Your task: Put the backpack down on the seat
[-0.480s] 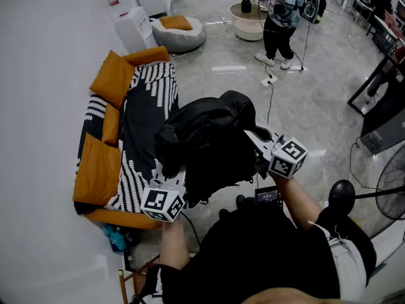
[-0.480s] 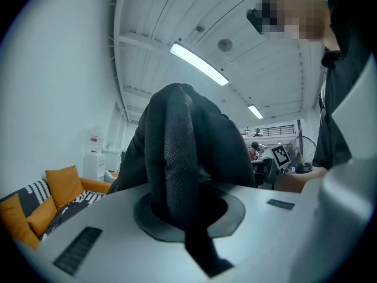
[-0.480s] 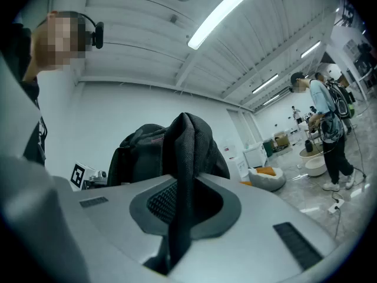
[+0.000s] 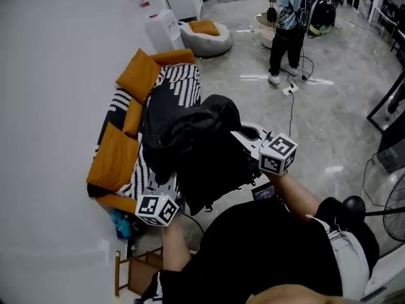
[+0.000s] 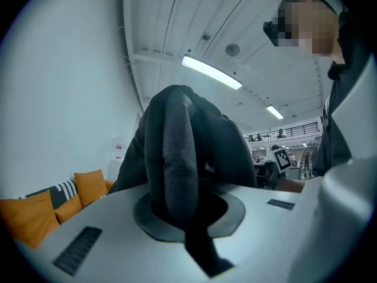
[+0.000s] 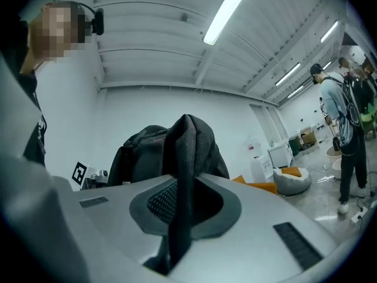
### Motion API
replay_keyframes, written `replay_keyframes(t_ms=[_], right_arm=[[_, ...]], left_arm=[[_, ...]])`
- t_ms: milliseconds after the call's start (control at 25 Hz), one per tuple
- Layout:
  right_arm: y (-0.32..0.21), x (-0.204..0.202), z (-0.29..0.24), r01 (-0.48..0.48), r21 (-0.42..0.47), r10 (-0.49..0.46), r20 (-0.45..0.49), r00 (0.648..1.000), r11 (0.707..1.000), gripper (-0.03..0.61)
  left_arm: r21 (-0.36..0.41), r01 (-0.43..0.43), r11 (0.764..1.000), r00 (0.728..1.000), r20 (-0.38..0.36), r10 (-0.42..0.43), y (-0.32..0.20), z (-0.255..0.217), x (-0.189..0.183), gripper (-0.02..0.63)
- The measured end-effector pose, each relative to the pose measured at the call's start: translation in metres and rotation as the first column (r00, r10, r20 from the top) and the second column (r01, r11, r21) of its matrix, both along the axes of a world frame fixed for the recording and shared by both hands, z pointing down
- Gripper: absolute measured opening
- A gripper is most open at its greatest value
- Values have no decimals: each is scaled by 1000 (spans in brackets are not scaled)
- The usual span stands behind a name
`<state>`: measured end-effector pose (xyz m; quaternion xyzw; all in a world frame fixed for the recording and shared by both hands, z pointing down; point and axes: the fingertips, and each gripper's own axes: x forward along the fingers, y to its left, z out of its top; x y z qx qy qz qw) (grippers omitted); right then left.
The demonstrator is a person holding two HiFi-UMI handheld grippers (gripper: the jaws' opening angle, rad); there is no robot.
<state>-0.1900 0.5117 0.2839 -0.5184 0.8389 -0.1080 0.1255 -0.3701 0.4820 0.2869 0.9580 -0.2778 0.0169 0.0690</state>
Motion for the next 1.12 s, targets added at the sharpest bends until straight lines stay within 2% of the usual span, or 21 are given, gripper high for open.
replay_keyframes(t_ms=[320, 480, 720, 840, 1120], right_arm=[[9, 9, 8, 34, -30, -36, -66, 997, 999, 49], [17, 25, 11, 21, -30, -24, -86, 996, 999, 48], [15, 60, 5, 33, -23, -36, -125, 991, 999, 48], [16, 59, 9, 49, -12, -50, -138, 989, 999, 48], [9, 78, 12, 57, -31, -60, -107, 992, 998, 48]], left_arm=[[-45, 44, 998, 999, -15, -45, 24, 13, 7, 35], [-32, 66, 997, 998, -6, -67, 32, 14, 24, 35], [-50, 115, 992, 993, -5, -116, 35, 16, 59, 35], [-62, 122, 991, 992, -16, -123, 38, 22, 58, 35], [-71, 114, 991, 994, 6, -114, 33, 22, 76, 35]])
